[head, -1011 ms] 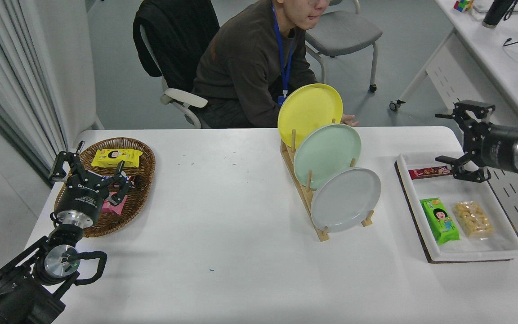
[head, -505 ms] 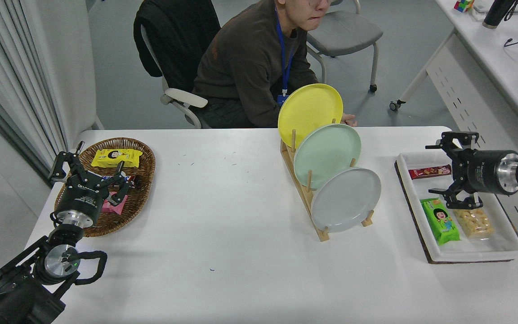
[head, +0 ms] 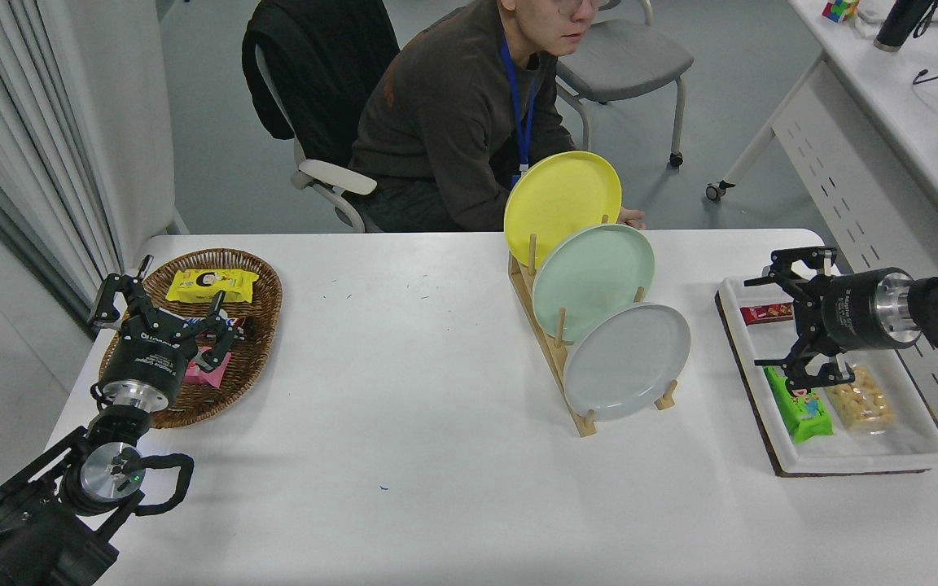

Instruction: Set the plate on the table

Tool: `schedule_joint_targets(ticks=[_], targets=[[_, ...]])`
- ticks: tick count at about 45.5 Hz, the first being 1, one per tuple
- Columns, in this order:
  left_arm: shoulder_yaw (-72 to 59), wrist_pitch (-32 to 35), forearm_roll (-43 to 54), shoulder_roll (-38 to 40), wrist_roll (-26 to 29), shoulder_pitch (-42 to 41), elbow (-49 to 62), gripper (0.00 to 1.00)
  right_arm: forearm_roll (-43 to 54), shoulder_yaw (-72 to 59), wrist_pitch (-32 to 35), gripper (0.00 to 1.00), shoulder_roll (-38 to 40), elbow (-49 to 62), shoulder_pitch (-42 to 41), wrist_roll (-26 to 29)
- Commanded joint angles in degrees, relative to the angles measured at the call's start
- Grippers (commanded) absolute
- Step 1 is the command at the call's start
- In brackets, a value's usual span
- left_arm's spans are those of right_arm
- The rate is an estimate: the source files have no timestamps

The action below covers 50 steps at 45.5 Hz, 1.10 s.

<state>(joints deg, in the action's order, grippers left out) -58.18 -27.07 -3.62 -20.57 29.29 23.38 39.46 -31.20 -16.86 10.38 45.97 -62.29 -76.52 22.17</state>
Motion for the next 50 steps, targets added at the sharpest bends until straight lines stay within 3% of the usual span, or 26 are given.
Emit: schedule_joint_targets(ticks=[1, 28, 50], targets=[[0.00, 0.00, 0.01, 0.00, -0.02, 0.00, 0.00, 0.98, 1.67, 5.44, -0.80, 1.00, -0.35, -0.20, 2.43, 1.30], [0.00, 0.00, 0.01, 0.00, 0.06, 0.00, 0.00, 0.98, 10.54, 7.19, -0.62, 1.00, -9.75, 5.60, 2.69, 1.30], [0.00, 0.00, 0.01, 0.00, 0.06, 0.00, 0.00, 0.98, 5.72, 6.58, -0.71, 1.00, -15.29, 7.80, 2.87, 1.47]])
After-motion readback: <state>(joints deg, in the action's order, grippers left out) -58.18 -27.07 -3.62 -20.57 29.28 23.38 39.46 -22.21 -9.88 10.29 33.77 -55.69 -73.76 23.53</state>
